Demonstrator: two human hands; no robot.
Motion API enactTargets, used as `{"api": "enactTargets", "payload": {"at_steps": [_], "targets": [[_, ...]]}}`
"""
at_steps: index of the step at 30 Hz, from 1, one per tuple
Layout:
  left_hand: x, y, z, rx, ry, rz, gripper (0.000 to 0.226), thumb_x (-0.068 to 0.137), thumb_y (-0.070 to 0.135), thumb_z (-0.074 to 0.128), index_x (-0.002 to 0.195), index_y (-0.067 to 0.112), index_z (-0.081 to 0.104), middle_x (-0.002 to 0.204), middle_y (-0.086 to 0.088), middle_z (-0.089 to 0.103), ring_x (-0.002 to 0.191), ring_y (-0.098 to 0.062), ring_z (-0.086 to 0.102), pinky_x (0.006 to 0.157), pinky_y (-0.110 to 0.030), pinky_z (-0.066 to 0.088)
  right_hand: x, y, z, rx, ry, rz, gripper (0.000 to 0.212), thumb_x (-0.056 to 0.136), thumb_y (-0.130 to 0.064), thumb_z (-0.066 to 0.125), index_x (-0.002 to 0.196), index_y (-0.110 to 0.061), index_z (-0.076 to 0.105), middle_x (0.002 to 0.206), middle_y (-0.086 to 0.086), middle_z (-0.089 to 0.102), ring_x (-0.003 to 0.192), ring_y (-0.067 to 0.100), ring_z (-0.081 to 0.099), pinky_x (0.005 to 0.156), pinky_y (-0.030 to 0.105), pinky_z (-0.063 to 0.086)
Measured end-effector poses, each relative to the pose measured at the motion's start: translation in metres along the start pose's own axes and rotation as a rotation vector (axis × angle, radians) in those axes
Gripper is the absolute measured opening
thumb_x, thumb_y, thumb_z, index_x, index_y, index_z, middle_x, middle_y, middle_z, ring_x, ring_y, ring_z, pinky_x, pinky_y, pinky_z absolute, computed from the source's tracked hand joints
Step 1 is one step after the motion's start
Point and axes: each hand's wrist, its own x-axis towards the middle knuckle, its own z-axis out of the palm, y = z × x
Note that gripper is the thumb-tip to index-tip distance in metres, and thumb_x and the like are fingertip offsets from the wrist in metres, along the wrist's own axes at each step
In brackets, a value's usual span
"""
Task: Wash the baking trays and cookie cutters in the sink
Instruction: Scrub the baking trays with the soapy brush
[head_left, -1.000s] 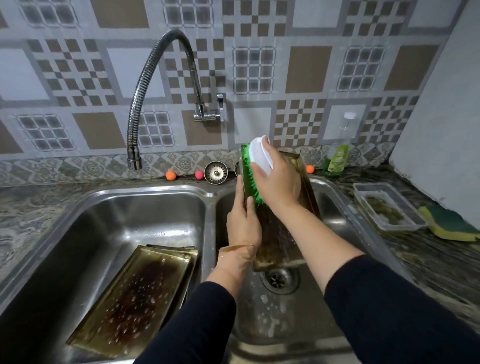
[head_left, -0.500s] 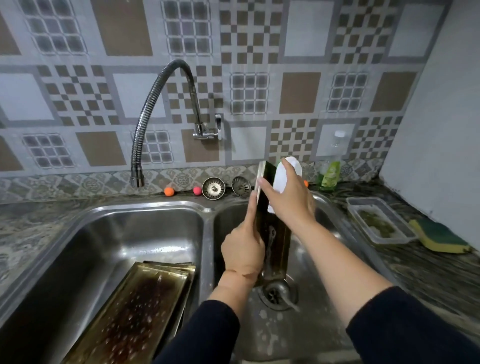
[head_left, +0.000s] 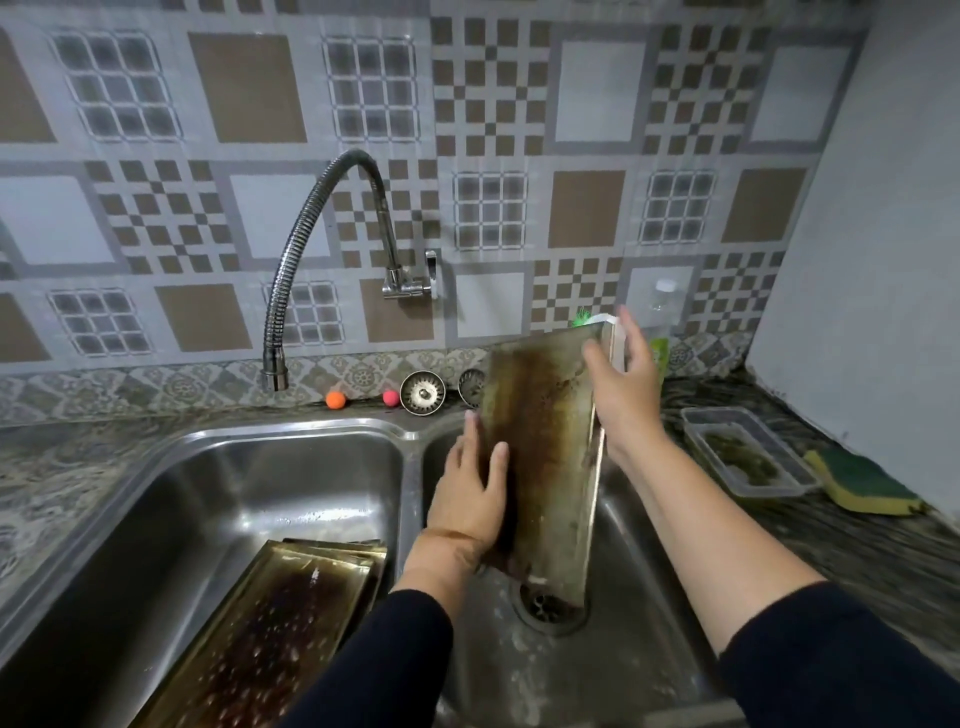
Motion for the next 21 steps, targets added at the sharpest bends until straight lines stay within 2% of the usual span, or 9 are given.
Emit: {"api": "enactTargets", "payload": {"at_steps": [2, 5, 7, 9, 11, 12, 16, 18, 21], "targets": [[0.002, 0.0, -0.002, -0.097, -0.026, -0.095, 0.067, 0.094, 0.061, 0.029, 0.148, 0.045, -0.007, 0.151, -0.005, 0.037, 0.132, -0.027, 0.044, 0.11, -0.036, 0.03, 0.001, -0.001, -0.005, 0.075, 0.02, 0.013, 0.058, 0.093, -0.021, 0.056, 0.143, -0.038, 0.033, 0.153, -0.01, 0.026, 0.137, 0.01, 0.026, 0.097, 0.025, 0.028], [0.0, 0.004, -0.006, -0.339, 0.077, -0.055, 0.063, 0.095, 0.048, 0.045, 0.151, 0.038, 0.015, 0.145, 0.002, 0.045, 0.131, -0.014, 0.044, 0.11, -0.031, 0.032, 0.006, 0.003, -0.015, 0.082, 0.056, 0.047, 0.057, 0.092, -0.027, 0.058, 0.142, -0.037, 0.033, 0.152, -0.006, 0.027, 0.134, 0.014, 0.03, 0.096, 0.03, 0.031], [0.004, 0.003, -0.008, -0.451, 0.169, 0.001, 0.053, 0.095, 0.04, 0.052, 0.145, 0.036, 0.036, 0.141, 0.009, 0.05, 0.13, -0.006, 0.044, 0.111, -0.033, 0.035, 0.011, 0.007, -0.024, -0.049, 0.066, 0.033, 0.053, 0.094, -0.037, 0.053, 0.143, -0.037, 0.032, 0.15, -0.005, 0.034, 0.126, 0.012, 0.038, 0.091, 0.031, 0.035], [0.009, -0.001, -0.008, -0.474, 0.203, 0.021, 0.048, 0.093, 0.038, 0.056, 0.14, 0.033, 0.046, 0.135, 0.011, 0.056, 0.126, -0.006, 0.05, 0.109, -0.037, 0.04, 0.013, 0.012, -0.034, -0.303, 0.095, -0.023, 0.053, 0.095, -0.044, 0.047, 0.144, -0.038, 0.029, 0.147, -0.003, 0.039, 0.121, 0.016, 0.045, 0.089, 0.033, 0.039], [0.013, -0.003, -0.008, -0.483, 0.247, 0.013, 0.048, 0.092, 0.038, 0.058, 0.139, 0.031, 0.048, 0.131, 0.009, 0.06, 0.123, -0.007, 0.054, 0.107, -0.039, 0.043, 0.017, 0.015, -0.047, -0.579, 0.192, -0.105, 0.055, 0.096, -0.042, 0.045, 0.147, -0.037, 0.025, 0.145, 0.002, 0.043, 0.123, 0.025, 0.048, 0.089, 0.035, 0.041], [0.014, -0.002, -0.008, -0.491, 0.279, 0.008, 0.049, 0.092, 0.039, 0.058, 0.139, 0.031, 0.048, 0.13, 0.008, 0.061, 0.122, -0.008, 0.055, 0.106, -0.039, 0.044, 0.019, 0.015, -0.054, -0.639, 0.227, -0.134, 0.057, 0.095, -0.039, 0.048, 0.148, -0.036, 0.024, 0.143, 0.004, 0.044, 0.124, 0.028, 0.047, 0.089, 0.036, 0.042], [0.018, 0.004, -0.003, -0.501, 0.309, 0.016, 0.054, 0.088, 0.048, 0.058, 0.139, 0.033, 0.046, 0.131, 0.007, 0.06, 0.124, -0.011, 0.054, 0.107, -0.04, 0.043, 0.027, 0.004, -0.061, -0.589, 0.119, -0.229, 0.072, 0.089, -0.027, 0.062, 0.149, -0.036, 0.023, 0.146, -0.001, 0.042, 0.129, 0.025, 0.043, 0.096, 0.038, 0.043], [0.02, 0.016, 0.001, -0.5, 0.276, 0.068, 0.05, 0.091, 0.041, 0.057, 0.139, 0.031, 0.046, 0.133, 0.01, 0.058, 0.126, -0.006, 0.051, 0.109, -0.035, 0.04, 0.03, -0.008, -0.054, -0.614, 0.066, -0.322, 0.073, 0.087, -0.025, 0.066, 0.148, -0.035, 0.027, 0.144, -0.001, 0.045, 0.127, 0.023, 0.045, 0.094, 0.03, 0.042], [0.023, 0.042, 0.005, -0.498, 0.306, 0.156, 0.048, 0.095, 0.03, 0.056, 0.141, 0.024, 0.046, 0.136, 0.012, 0.053, 0.126, 0.003, 0.046, 0.106, -0.017, 0.037, 0.031, -0.021, -0.044, -0.701, 0.004, -0.428, 0.067, 0.087, -0.024, 0.065, 0.145, -0.035, 0.034, 0.14, -0.003, 0.05, 0.122, 0.021, 0.051, 0.086, 0.025, 0.044]]}}
